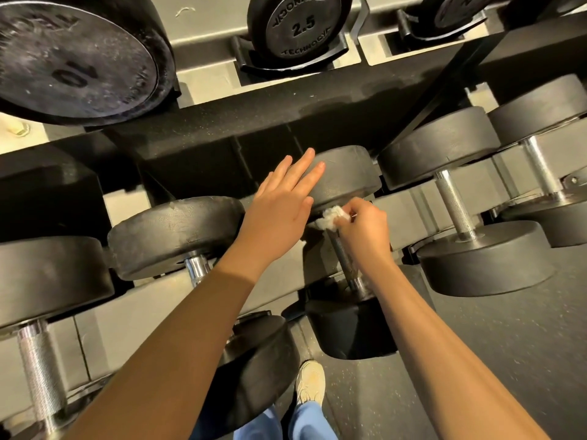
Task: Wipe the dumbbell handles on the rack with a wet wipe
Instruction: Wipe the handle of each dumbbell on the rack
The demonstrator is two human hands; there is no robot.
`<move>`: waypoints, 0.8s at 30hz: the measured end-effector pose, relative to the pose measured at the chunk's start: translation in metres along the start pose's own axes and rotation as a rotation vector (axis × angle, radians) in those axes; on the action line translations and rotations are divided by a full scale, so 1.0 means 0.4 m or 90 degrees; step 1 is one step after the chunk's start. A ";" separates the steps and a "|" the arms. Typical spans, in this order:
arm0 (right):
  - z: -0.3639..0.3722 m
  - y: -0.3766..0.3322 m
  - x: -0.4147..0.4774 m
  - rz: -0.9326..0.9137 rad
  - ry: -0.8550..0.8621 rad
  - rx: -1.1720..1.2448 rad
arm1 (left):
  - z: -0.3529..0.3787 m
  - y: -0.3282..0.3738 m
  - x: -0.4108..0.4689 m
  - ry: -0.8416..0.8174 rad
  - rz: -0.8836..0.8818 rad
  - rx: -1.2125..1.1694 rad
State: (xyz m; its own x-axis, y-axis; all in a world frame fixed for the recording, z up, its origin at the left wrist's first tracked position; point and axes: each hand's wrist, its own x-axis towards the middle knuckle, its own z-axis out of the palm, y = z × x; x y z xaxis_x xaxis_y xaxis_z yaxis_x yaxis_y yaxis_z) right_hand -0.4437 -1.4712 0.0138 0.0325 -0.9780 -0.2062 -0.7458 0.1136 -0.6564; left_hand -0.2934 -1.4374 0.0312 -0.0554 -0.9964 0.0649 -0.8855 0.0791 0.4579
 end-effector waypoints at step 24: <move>-0.016 0.056 0.042 -0.019 -0.091 0.010 | -0.012 0.044 0.019 -0.003 -0.043 -0.024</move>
State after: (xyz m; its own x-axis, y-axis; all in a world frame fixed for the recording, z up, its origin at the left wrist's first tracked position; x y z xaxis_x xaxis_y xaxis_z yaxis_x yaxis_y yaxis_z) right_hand -0.4642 -1.4864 0.0003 0.1496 -0.9461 -0.2871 -0.7323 0.0891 -0.6751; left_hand -0.3072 -1.4433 0.0443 0.0022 -0.9996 0.0282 -0.8694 0.0120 0.4939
